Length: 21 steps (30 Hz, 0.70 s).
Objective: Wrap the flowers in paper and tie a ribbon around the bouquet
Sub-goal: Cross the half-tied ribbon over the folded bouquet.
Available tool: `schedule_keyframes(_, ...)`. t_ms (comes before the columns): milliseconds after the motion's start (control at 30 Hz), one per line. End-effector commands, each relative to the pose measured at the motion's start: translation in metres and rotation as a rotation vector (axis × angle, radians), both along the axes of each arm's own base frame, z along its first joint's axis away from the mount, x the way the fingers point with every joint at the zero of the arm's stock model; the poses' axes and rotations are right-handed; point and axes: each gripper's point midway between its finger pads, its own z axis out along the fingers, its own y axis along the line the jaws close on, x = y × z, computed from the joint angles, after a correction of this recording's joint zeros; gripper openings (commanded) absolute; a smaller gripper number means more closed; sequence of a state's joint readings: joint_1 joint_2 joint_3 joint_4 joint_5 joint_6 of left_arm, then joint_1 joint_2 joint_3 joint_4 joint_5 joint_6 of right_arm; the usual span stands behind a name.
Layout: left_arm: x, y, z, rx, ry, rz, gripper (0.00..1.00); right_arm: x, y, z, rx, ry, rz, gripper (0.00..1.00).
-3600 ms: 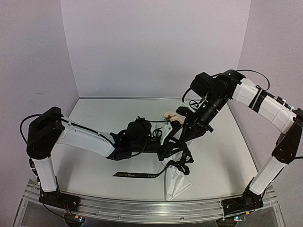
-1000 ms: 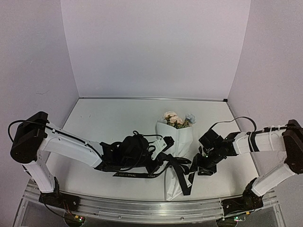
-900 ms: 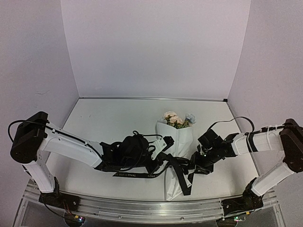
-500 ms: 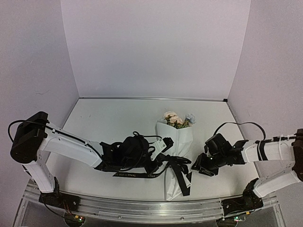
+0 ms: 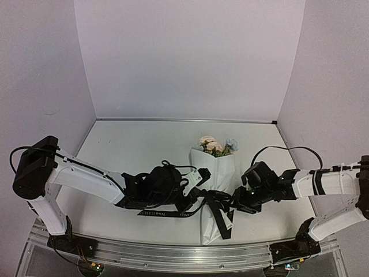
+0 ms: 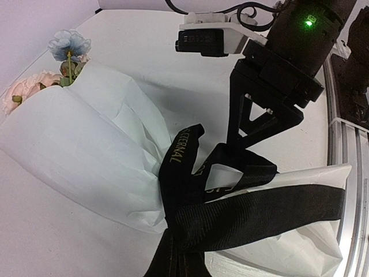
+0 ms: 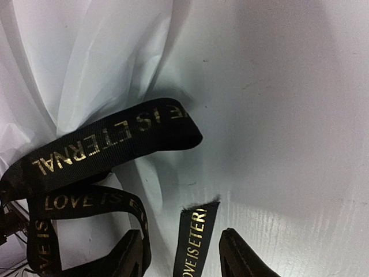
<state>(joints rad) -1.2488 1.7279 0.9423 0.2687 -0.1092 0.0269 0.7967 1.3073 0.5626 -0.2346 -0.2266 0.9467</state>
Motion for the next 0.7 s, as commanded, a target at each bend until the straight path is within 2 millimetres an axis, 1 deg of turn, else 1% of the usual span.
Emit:
schedule_keyframes(0, 0.008, -0.006, 0.030, -0.059, -0.028, 0.019, 0.00, 0.012, 0.020, 0.011, 0.042, -0.029, 0.005, 0.47)
schedule_keyframes(133, 0.008, -0.005, 0.029, -0.055, -0.030, 0.021, 0.00, 0.010, 0.023, 0.006, 0.041, -0.015, 0.003, 0.44)
schedule_keyframes(200, 0.008, -0.005, 0.029, -0.055, -0.031, 0.021, 0.00, 0.010, 0.025, 0.004, 0.048, -0.008, -0.003, 0.41)
schedule_keyframes(300, 0.008, -0.006, 0.029, -0.057, -0.031, 0.018, 0.00, 0.008, 0.029, 0.002, 0.056, 0.006, -0.004, 0.34)
schedule_keyframes(400, 0.009, -0.007, 0.031, -0.061, -0.034, 0.017, 0.00, 0.007, 0.031, 0.001, 0.064, 0.020, -0.007, 0.19)
schedule_keyframes(500, 0.008, -0.008, 0.034, -0.067, -0.035, 0.011, 0.00, 0.005, 0.033, 0.002, 0.077, 0.032, -0.008, 0.01)
schedule_keyframes(600, 0.006, -0.011, 0.037, -0.066, -0.027, -0.005, 0.00, 0.004, 0.031, 0.008, 0.080, 0.020, -0.005, 0.00)
schedule_keyframes(667, 0.004, -0.014, 0.038, -0.061, -0.020, -0.017, 0.00, 0.001, 0.024, 0.015, 0.053, 0.014, 0.008, 0.00)
